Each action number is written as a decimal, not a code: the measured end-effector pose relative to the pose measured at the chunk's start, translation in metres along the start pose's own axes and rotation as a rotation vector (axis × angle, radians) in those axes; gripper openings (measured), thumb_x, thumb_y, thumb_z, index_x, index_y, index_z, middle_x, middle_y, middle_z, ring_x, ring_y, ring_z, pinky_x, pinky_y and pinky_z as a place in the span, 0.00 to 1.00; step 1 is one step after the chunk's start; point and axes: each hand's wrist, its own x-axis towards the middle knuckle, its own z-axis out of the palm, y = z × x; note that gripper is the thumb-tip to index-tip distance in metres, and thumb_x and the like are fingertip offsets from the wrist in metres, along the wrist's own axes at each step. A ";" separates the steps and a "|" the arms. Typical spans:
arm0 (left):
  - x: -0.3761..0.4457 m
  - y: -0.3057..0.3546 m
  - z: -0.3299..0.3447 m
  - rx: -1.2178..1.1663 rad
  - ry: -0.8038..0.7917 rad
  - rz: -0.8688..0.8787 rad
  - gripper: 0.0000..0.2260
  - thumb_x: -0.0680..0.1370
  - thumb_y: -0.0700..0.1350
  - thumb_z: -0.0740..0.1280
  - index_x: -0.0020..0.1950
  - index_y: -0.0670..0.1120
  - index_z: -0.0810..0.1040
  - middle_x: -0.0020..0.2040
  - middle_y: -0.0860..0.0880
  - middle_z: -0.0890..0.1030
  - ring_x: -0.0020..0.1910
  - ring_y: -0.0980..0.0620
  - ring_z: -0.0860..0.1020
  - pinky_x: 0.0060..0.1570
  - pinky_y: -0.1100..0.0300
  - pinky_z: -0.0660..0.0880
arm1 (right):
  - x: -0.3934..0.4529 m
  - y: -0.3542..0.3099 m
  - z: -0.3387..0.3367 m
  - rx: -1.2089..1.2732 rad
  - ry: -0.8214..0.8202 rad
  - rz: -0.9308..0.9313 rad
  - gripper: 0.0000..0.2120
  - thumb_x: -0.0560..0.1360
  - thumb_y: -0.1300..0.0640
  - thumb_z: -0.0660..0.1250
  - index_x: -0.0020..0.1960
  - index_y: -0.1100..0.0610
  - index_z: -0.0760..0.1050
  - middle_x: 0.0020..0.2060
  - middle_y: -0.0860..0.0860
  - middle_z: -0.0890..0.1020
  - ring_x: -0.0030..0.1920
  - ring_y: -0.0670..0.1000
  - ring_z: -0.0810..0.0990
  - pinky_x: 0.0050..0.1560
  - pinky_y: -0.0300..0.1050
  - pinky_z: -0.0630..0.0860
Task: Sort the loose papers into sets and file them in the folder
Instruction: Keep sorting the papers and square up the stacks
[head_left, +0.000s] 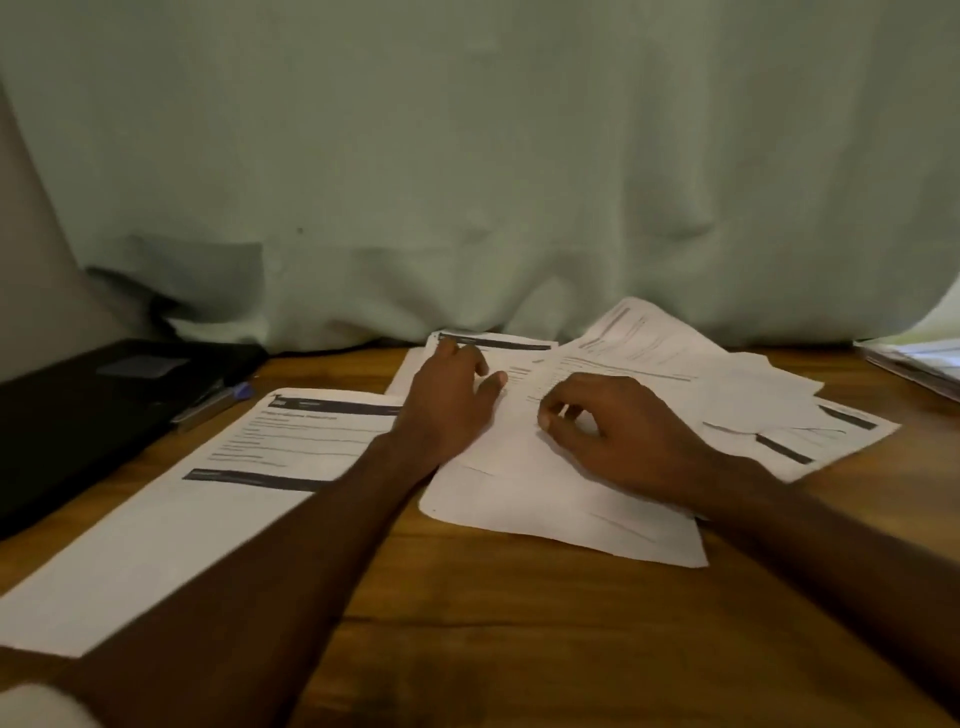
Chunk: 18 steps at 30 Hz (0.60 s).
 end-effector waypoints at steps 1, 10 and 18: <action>0.001 -0.001 0.001 -0.029 0.022 0.000 0.11 0.82 0.55 0.67 0.52 0.48 0.79 0.51 0.53 0.75 0.48 0.54 0.75 0.47 0.60 0.67 | -0.001 -0.003 0.002 0.010 -0.047 -0.021 0.13 0.78 0.41 0.62 0.52 0.46 0.81 0.47 0.41 0.83 0.48 0.43 0.80 0.51 0.49 0.79; -0.017 -0.031 -0.127 0.047 -0.249 0.106 0.09 0.83 0.48 0.67 0.45 0.50 0.83 0.39 0.56 0.81 0.39 0.58 0.78 0.41 0.59 0.71 | -0.002 -0.012 0.007 0.008 -0.049 -0.110 0.17 0.79 0.38 0.61 0.60 0.45 0.80 0.56 0.38 0.82 0.58 0.41 0.77 0.60 0.47 0.75; -0.071 -0.043 -0.116 0.205 -0.567 0.002 0.23 0.86 0.60 0.55 0.81 0.59 0.62 0.81 0.55 0.62 0.79 0.52 0.62 0.71 0.58 0.57 | -0.006 -0.046 0.011 -0.008 -0.332 -0.119 0.26 0.78 0.33 0.55 0.73 0.40 0.72 0.72 0.35 0.72 0.70 0.36 0.66 0.70 0.36 0.58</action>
